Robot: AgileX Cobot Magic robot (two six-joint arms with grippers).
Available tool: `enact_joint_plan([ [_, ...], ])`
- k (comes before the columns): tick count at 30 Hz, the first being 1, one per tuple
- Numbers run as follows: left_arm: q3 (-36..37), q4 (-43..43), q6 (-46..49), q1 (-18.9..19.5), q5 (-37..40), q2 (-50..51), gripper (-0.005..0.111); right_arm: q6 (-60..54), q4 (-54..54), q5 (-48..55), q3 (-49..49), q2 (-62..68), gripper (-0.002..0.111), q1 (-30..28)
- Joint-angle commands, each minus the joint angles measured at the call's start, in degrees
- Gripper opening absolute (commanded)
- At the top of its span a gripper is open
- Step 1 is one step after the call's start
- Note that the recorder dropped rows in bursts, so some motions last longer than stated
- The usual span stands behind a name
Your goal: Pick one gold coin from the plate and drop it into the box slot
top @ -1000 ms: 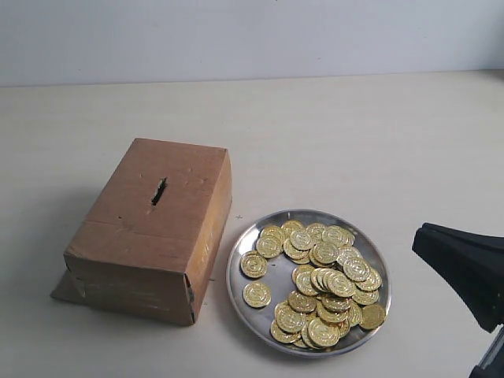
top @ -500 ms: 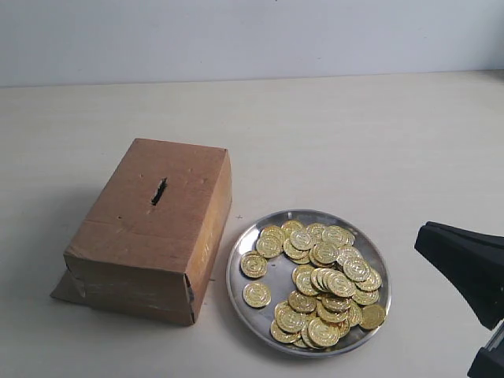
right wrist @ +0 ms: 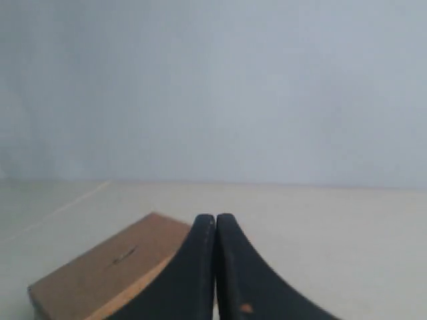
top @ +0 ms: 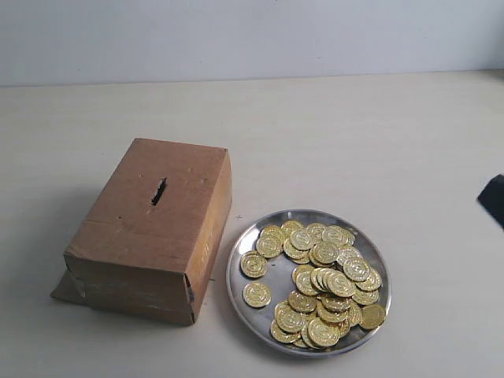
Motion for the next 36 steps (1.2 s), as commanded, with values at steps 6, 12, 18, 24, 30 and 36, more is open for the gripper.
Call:
enact_joint_plan([
  [6,0.7,0.4,-0.1,15.4,-0.2,-1.1,0.000,0.3,0.0,-0.4,0.3,-13.5,0.000,-14.0],
  [12,6.5,0.5,-0.2,16.0,-0.9,-1.1,0.000,0.3,0.0,-1.0,0.3,-15.7,0.000,-18.3],
  [18,10.9,0.9,-0.1,16.0,-1.3,-1.1,0.000,0.3,0.0,-0.4,0.3,-15.7,0.000,-19.2],
  [24,10.9,0.9,-0.1,16.0,-0.9,-1.1,0.000,0.3,0.0,-0.4,0.3,-15.7,0.000,-19.2],
  [30,10.9,0.9,-0.1,16.0,-0.9,-1.1,0.000,0.3,0.0,-0.4,0.3,-15.7,0.000,-19.2],
  [36,10.9,0.7,-0.1,16.0,-0.9,-1.1,0.000,0.4,0.0,-0.4,0.3,-15.7,0.000,-19.2],
])
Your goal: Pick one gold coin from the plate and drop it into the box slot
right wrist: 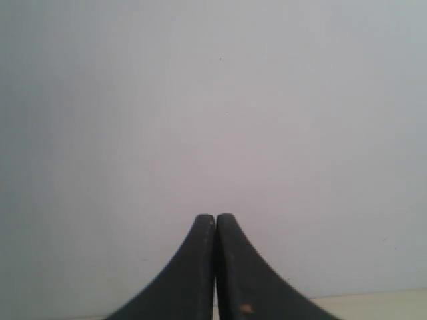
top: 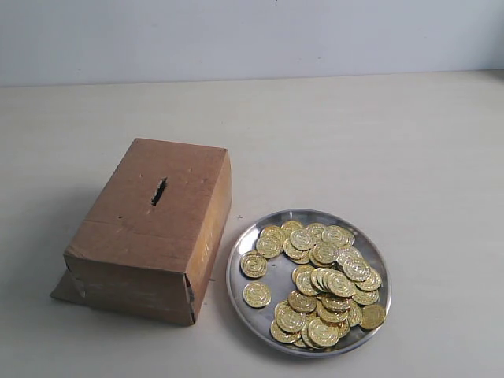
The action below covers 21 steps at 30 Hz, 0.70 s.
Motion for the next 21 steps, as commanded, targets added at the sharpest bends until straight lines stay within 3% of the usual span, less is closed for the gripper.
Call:
enact_joint_plan([
  [1,0.2,0.2,0.0,0.1,-0.7,-0.3,0.000,0.1,-0.2,-0.2,0.3,-0.3,0.000,-0.4],
  [21,0.2,-8.2,13.3,-1.5,-1.0,-0.3,0.000,0.1,-0.2,-0.2,0.3,-0.3,0.000,-0.4],
])
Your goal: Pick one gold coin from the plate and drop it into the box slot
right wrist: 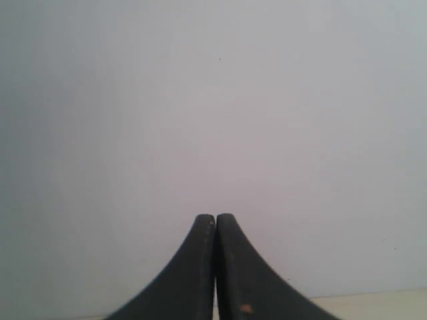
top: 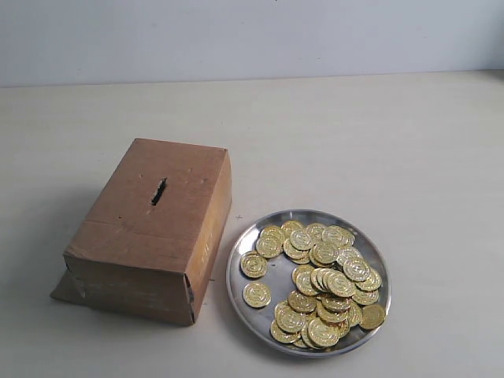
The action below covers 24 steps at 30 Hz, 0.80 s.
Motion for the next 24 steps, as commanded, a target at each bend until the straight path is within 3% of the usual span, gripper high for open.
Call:
enact_joint_plan([
  [1,0.2,-1.7,2.7,-0.6,-1.0,-0.3,0.000,0.0,-0.2,-0.2,0.3,-0.3,0.000,-0.4],
  [24,0.2,-2.0,2.7,-0.1,-1.0,-0.3,0.000,0.0,-0.2,-0.2,0.3,-0.3,0.000,-0.4],
])
